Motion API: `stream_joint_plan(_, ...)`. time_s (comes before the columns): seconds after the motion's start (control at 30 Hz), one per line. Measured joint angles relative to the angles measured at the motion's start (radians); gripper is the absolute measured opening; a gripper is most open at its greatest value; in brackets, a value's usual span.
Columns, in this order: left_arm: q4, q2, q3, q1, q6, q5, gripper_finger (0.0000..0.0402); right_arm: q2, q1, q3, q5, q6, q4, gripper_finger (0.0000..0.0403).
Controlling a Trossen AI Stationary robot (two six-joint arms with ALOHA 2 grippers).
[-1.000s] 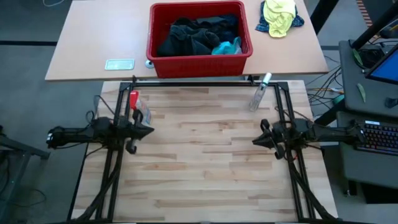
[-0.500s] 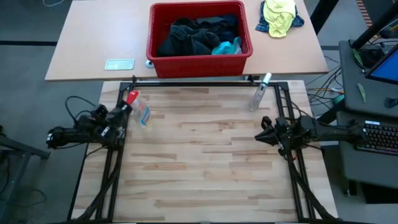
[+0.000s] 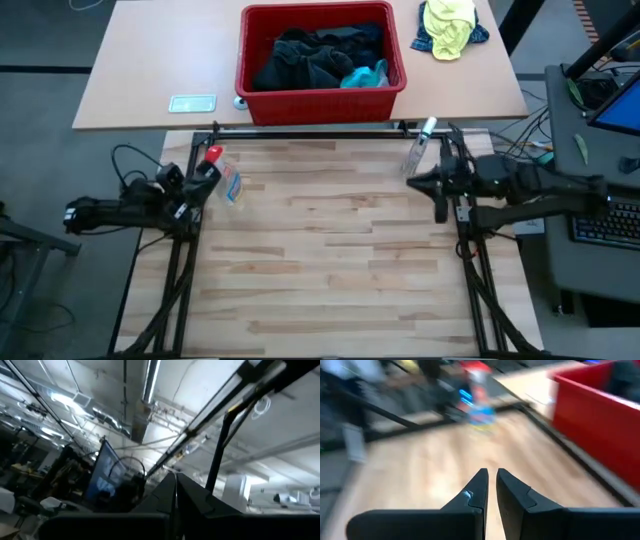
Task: Fold Laundry from Bin
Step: Fold the blue pants
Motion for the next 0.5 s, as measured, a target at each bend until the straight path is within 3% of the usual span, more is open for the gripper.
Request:
stream_joint_plan(0.17, -0.329, 0.114, 0.267, 0.0, 0.011, 0.04, 0.0, 0.16, 0.0, 0.234, 0.237, 0.016, -0.218, 0.0028)
stream_joint_plan(0.33, -0.796, 0.249, 0.543, 0.0, 0.076, 0.025, 0.0, 0.251, -0.006, 0.392, 0.289, -0.016, -0.239, 0.0028)
stream_joint_plan(0.5, -1.057, 0.367, 0.739, 0.0, 0.154, -0.179, 0.0, 0.332, -0.057, 0.536, 0.392, -0.022, -0.309, 0.0028)
